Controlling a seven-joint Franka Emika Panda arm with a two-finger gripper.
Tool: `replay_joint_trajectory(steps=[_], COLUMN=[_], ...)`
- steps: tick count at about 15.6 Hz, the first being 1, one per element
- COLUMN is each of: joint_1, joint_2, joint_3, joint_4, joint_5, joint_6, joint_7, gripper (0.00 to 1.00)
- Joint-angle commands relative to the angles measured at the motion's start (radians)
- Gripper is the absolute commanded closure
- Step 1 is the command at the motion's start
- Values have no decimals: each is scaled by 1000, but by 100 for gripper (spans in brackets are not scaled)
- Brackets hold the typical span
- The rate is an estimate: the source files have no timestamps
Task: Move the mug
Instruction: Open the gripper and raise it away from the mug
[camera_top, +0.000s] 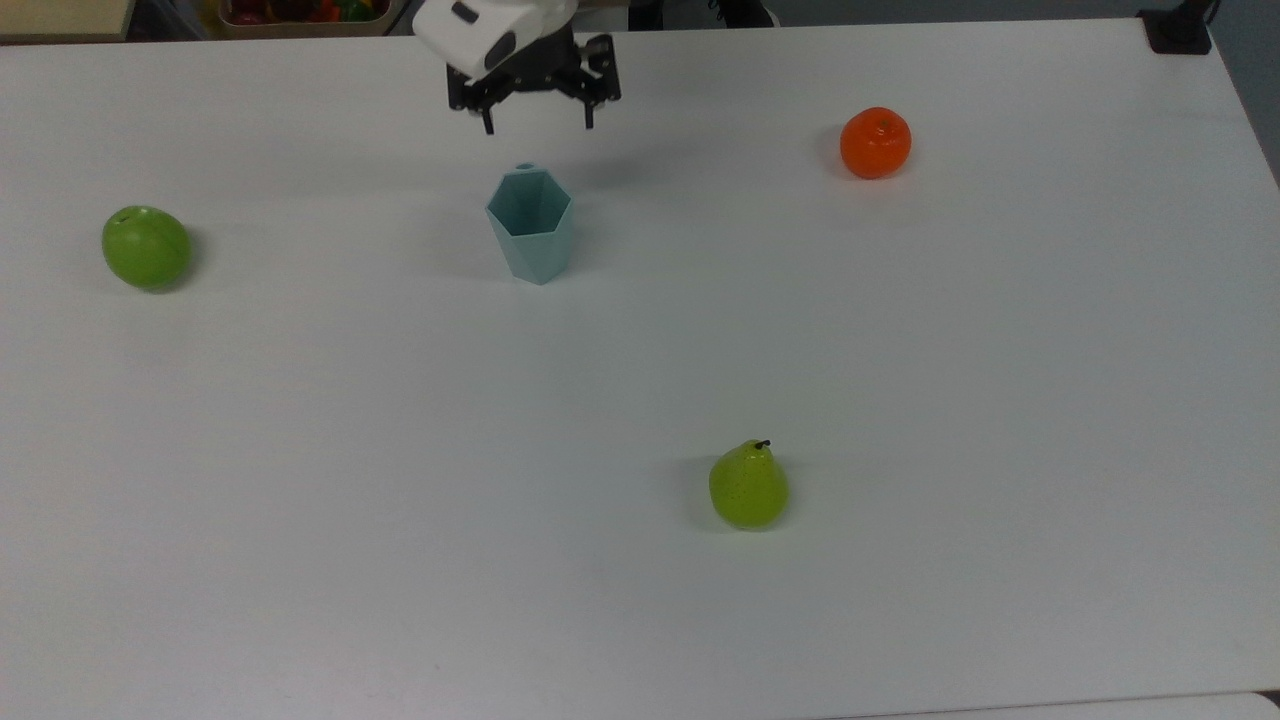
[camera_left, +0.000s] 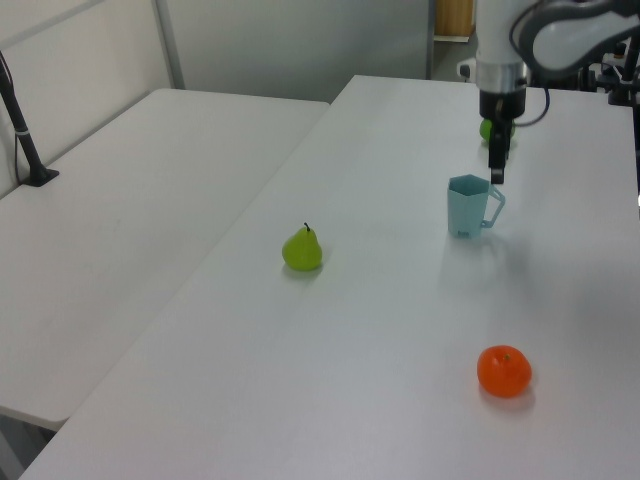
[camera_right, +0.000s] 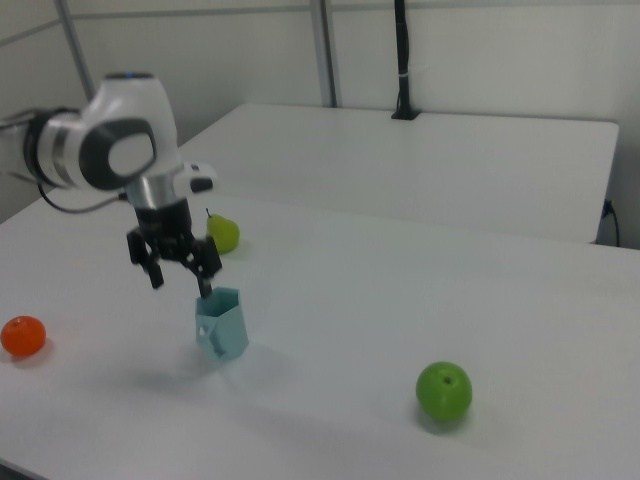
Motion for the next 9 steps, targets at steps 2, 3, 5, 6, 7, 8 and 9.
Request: replay_joint_trajectory(steps=[2, 3, 5, 6, 7, 8, 9], joint_1=[8, 8, 7, 5, 5, 5, 3], joint_2=[0, 2, 5, 2, -1, -1, -1], joint_3=[63, 63, 63, 63, 63, 61, 51], joint_4=[229, 266, 336, 367, 399, 434, 450], joint_5=[32, 35, 66, 86, 92, 92, 92], joint_6=[-209, -227, -273, -313, -348, -367, -363], joint_7=[86, 100, 123, 145, 154, 159, 157], gripper=[0, 0, 0, 0, 0, 0, 0])
